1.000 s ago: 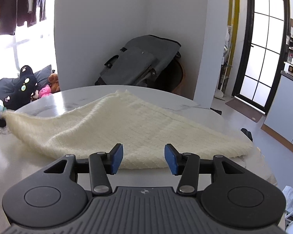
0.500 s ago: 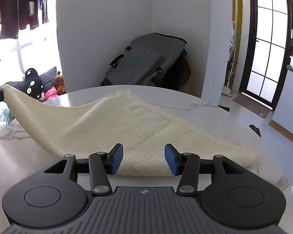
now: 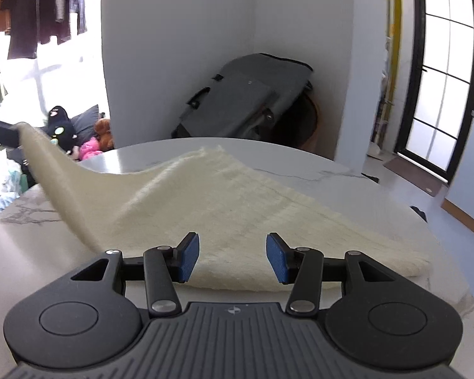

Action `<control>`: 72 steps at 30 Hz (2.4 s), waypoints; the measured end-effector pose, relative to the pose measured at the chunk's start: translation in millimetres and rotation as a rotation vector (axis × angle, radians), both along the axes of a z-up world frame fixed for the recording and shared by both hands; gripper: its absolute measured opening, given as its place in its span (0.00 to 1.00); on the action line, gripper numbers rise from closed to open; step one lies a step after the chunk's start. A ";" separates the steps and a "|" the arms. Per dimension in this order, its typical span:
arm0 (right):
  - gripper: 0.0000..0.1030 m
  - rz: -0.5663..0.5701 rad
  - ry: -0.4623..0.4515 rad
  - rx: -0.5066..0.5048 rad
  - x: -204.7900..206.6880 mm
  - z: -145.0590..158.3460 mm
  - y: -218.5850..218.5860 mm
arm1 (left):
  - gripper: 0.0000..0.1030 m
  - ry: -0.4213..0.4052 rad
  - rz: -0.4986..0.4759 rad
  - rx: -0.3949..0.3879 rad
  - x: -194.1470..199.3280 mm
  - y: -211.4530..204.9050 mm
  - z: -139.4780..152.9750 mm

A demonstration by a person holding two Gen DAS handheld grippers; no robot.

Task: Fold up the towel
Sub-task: 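Lift the triangle tip high with the left gripper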

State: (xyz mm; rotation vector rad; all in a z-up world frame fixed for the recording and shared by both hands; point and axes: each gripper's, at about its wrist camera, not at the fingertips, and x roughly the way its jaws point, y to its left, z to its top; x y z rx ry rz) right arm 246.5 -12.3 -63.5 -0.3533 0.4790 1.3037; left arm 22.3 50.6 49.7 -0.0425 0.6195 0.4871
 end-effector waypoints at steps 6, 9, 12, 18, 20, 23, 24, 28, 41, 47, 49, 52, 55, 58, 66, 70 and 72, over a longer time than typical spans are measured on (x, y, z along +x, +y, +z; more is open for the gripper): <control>0.50 -0.003 -0.010 0.006 -2.6 2.2 -4.7 | 0.05 -0.036 -0.003 0.018 -4.6 3.4 11.6; 0.50 -0.015 -0.004 0.005 -1.7 2.3 -7.1 | 0.05 -0.056 -0.010 0.018 -9.2 6.1 18.1; 0.50 -0.026 0.010 -0.004 -0.3 1.2 -7.4 | 0.05 -0.058 -0.022 0.034 -10.9 10.2 23.5; 0.50 -0.009 0.014 -0.002 -5.2 1.9 -7.2 | 0.05 -0.072 -0.038 0.053 -12.3 10.7 33.0; 0.50 -0.008 0.008 0.001 -7.6 3.3 -7.7 | 0.05 -0.075 -0.040 0.059 -12.9 9.9 36.4; 0.50 -0.001 0.013 0.009 -9.5 5.1 -9.2 | 0.05 -0.070 -0.039 0.061 -12.6 8.0 40.0; 0.50 0.000 0.012 0.009 -10.5 5.3 -9.6 | 0.05 -0.067 -0.040 0.068 -11.9 6.0 41.8; 0.50 0.016 0.008 0.009 -15.1 5.8 -12.3 | 0.05 -0.059 -0.057 0.090 -8.6 -1.3 48.9; 0.50 0.030 0.011 0.020 -23.8 4.5 -21.4 | 0.05 -0.037 -0.117 0.126 17.0 -1.0 57.3; 0.50 0.091 0.017 0.010 -38.7 0.5 -13.9 | 0.05 -0.035 -0.116 0.127 17.8 -1.2 55.7; 0.50 0.095 0.003 -0.002 -41.6 -1.3 -10.5 | 0.05 -0.043 -0.117 0.127 17.7 -1.7 57.7; 0.50 0.111 0.003 -0.023 -43.6 -3.8 -6.8 | 0.05 -0.057 -0.132 0.129 18.5 -5.5 60.3; 0.50 0.113 0.003 -0.039 -45.3 -5.7 -6.5 | 0.05 -0.054 -0.151 0.134 23.3 -8.3 60.1; 0.50 0.113 0.005 -0.045 -46.2 -7.1 -7.5 | 0.05 -0.053 -0.175 0.134 31.0 -10.1 58.3; 0.50 0.124 -0.015 -0.058 -48.5 -7.1 -9.6 | 0.05 -0.056 -0.216 0.133 46.1 -17.1 54.3; 0.50 0.121 -0.004 -0.045 -46.7 -4.4 -14.7 | 0.05 -0.051 -0.241 0.131 56.5 -19.4 53.6; 0.50 0.123 0.000 -0.052 -45.8 -6.0 -14.2 | 0.05 -0.046 -0.248 0.133 60.7 -20.6 53.9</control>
